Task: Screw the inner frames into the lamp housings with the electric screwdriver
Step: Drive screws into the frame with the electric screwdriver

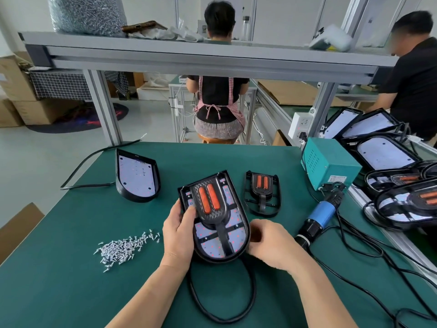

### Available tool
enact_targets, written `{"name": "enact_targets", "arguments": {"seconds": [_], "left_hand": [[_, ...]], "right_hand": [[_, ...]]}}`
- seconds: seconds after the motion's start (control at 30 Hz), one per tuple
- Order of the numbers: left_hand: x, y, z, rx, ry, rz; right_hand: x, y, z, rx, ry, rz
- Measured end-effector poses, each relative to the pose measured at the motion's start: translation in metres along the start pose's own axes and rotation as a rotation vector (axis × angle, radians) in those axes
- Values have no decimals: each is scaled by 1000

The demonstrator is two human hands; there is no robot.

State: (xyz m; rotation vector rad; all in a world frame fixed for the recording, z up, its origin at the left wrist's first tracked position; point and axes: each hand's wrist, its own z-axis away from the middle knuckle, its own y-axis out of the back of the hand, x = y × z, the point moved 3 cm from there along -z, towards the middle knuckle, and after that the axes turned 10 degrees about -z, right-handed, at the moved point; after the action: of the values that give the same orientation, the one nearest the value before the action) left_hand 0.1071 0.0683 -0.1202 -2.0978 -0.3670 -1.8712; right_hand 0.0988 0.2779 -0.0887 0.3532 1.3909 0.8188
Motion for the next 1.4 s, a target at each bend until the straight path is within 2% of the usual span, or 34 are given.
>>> {"name": "enact_targets", "arguments": {"seconds": [0.1, 0.27, 0.33, 0.4, 0.47, 0.53, 0.6, 0.73, 0.8, 0.9, 1.0, 1.1, 1.23, 1.37, 1.4], "left_hand": [[-2, -1, 1, 15, 11, 70], [-1, -1, 3, -18, 16, 117], [0, -1, 2, -28, 17, 108], [1, -1, 2, -38, 10, 65], [0, -1, 2, -46, 2, 23], [-2, -1, 1, -47, -1, -22], [-4, -2, 0, -53, -9, -65], [-2, -4, 2, -84, -17, -111], [-3, 0, 1, -8, -12, -106], [-5, 10, -1, 204, 58, -6], [-6, 12, -3, 220, 158, 60], [-7, 8, -3, 148, 182, -225], [-1, 0, 1, 86, 46, -643], [-2, -12, 13, -171, -17, -1022], [1, -14, 19, -198, -103, -1126]], "right_hand": [[-7, -13, 8, -60, 52, 79], [-5, -28, -2, 103, 49, 128], [2, -25, -9, 175, 2, -117], [5, -23, -14, 219, -50, -564], [3, -23, -15, 207, -140, -963], [4, -24, -17, 153, -162, -1175], [4, -24, -17, 110, -72, -1176], [4, -25, -17, 174, 134, -876], [5, -25, -17, 233, 167, -913], [10, -21, -18, 326, 173, -1011], [13, -16, -18, 403, 158, -1160], [14, -10, -16, 467, 180, -1243], [13, -6, -12, 542, 206, -1293], [15, -3, -8, 572, 186, -1371], [16, 0, -7, 579, 171, -1382]]}}
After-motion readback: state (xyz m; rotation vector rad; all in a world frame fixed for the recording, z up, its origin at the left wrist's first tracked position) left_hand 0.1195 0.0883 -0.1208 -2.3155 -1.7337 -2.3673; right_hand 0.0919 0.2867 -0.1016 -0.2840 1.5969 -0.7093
